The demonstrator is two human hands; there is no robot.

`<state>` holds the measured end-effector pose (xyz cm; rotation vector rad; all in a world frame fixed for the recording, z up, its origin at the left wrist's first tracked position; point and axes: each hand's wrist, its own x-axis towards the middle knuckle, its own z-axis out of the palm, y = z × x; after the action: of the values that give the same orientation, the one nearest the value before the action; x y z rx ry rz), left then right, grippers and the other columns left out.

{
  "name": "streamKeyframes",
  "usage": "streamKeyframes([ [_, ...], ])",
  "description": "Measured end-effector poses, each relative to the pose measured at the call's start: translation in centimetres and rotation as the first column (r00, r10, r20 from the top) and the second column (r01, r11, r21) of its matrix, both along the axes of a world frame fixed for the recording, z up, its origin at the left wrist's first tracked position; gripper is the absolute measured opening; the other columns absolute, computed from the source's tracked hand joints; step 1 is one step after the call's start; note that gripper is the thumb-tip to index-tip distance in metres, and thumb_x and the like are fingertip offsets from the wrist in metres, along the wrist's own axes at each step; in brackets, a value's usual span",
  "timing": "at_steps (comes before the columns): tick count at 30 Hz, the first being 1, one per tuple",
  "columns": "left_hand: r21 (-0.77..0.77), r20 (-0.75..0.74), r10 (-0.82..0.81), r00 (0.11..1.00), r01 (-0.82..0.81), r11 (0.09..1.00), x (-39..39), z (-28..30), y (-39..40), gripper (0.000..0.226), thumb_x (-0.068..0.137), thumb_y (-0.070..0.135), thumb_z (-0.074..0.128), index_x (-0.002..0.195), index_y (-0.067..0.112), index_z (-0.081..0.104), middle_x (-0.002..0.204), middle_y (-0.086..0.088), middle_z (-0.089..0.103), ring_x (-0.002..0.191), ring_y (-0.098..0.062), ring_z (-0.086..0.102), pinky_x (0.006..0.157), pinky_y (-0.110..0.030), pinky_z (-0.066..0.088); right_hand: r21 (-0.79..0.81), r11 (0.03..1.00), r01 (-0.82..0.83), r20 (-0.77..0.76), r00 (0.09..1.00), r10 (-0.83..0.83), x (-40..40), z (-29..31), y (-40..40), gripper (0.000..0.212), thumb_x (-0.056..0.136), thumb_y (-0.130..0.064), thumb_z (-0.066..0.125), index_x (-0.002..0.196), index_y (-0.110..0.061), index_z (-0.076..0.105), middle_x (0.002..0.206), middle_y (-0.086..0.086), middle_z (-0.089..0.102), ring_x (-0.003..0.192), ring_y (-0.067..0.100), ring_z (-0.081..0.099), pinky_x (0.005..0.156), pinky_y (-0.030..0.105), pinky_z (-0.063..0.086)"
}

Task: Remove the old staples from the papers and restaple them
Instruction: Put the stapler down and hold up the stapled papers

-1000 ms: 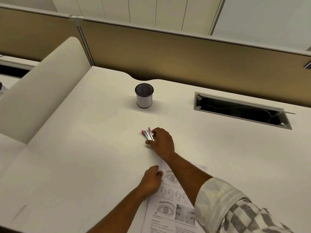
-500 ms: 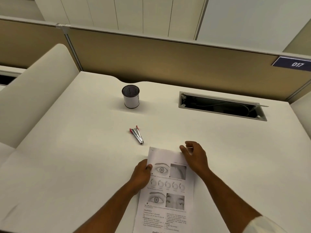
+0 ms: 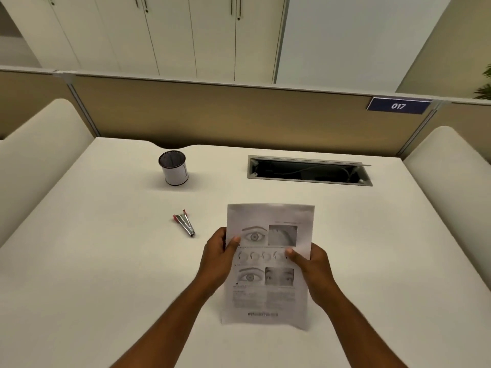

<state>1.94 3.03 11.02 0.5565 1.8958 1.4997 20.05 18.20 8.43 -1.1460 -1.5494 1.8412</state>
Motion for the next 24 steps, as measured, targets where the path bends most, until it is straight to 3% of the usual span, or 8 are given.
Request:
streamKeyframes([
  [5, 0.179, -0.171, 0.067, 0.983, -0.036, 0.983, 1.2, 2.0, 1.6, 0.014, 0.107, 0.014, 0.049, 0.113, 0.012, 0.061, 0.105, -0.002, 0.074, 0.1, -0.022, 0.072, 0.081, -0.035, 0.062, 0.182, 0.976, 0.12, -0.11, 0.989, -0.101, 0.3, 3.6, 0.8, 0.018, 0.088, -0.026, 0.077, 0.105, -0.026, 0.072, 0.096, -0.001, 0.08, 0.086, 0.021, 0.076, 0.072, 0.036, 0.064],
  [9, 0.293, -0.263, 0.114, 0.958, -0.033, 0.956, 2.6, 2.5, 2.1, 0.018, 0.102, 0.025, 0.045, 0.114, 0.024, 0.058, 0.103, 0.012, 0.072, 0.099, -0.012, 0.07, 0.075, -0.021, 0.06, 0.282, 0.947, 0.157, -0.151, 0.982, -0.118, 0.7, 4.4, 1.0, 0.024, 0.081, -0.037, 0.075, 0.104, -0.029, 0.072, 0.095, -0.01, 0.079, 0.086, 0.008, 0.075, 0.068, 0.02, 0.06],
  [12, 0.248, -0.311, 0.099, 0.945, -0.02, 0.968, 3.5, 0.8, 2.2, 0.014, 0.102, 0.02, 0.043, 0.112, 0.02, 0.054, 0.099, 0.02, 0.07, 0.094, -0.002, 0.069, 0.069, -0.014, 0.056, 0.266, 0.955, 0.134, -0.075, 0.99, -0.118, 1.1, 2.8, 1.1, 0.026, 0.088, -0.026, 0.075, 0.114, -0.023, 0.07, 0.101, -0.004, 0.078, 0.094, 0.014, 0.074, 0.074, 0.027, 0.063],
  [16, 0.139, -0.331, 0.054, 0.942, -0.008, 0.99, 4.2, -1.2, 2.6, 0.022, 0.105, -0.001, 0.041, 0.113, 0.016, 0.052, 0.106, 0.006, 0.07, 0.096, -0.008, 0.07, 0.069, -0.015, 0.056, 0.246, 0.965, 0.093, -0.027, 0.996, -0.089, 1.5, 1.2, 1.3, 0.025, 0.098, -0.018, 0.068, 0.123, -0.022, 0.066, 0.112, -0.003, 0.075, 0.101, 0.013, 0.072, 0.075, 0.024, 0.062],
  [20, 0.046, -0.378, 0.08, 0.922, -0.068, 0.997, 3.5, -0.4, 4.6, 0.014, 0.107, 0.009, 0.042, 0.1, 0.016, 0.051, 0.093, 0.007, 0.066, 0.081, -0.003, 0.066, 0.058, -0.006, 0.05, 0.241, 0.959, 0.151, 0.004, 0.988, -0.157, 2.4, 1.1, 3.1, 0.019, 0.097, -0.018, 0.069, 0.114, -0.022, 0.064, 0.109, 0.0, 0.074, 0.096, 0.016, 0.074, 0.078, 0.034, 0.064],
  [23, -0.112, -0.304, -0.012, 0.953, -0.023, 0.993, 3.0, 0.1, 6.9, 0.014, 0.108, 0.016, 0.041, 0.107, 0.014, 0.055, 0.102, 0.002, 0.065, 0.084, -0.007, 0.065, 0.055, -0.01, 0.05, 0.209, 0.96, 0.186, 0.016, 0.981, -0.194, 3.6, 1.2, 4.9, 0.019, 0.093, -0.018, 0.073, 0.111, -0.019, 0.066, 0.105, -0.001, 0.077, 0.088, 0.016, 0.077, 0.074, 0.033, 0.065],
  [24, -0.165, -0.266, -0.058, 0.962, 0.014, 0.986, 3.1, 0.0, 7.9, 0.017, 0.108, 0.017, 0.041, 0.113, 0.012, 0.057, 0.109, 0.0, 0.066, 0.09, -0.012, 0.066, 0.062, -0.013, 0.051, 0.19, 0.961, 0.2, 0.039, 0.977, -0.211, 4.2, 1.0, 5.6, 0.021, 0.093, -0.017, 0.074, 0.113, -0.017, 0.066, 0.105, 0.0, 0.078, 0.088, 0.017, 0.077, 0.075, 0.036, 0.065],
])
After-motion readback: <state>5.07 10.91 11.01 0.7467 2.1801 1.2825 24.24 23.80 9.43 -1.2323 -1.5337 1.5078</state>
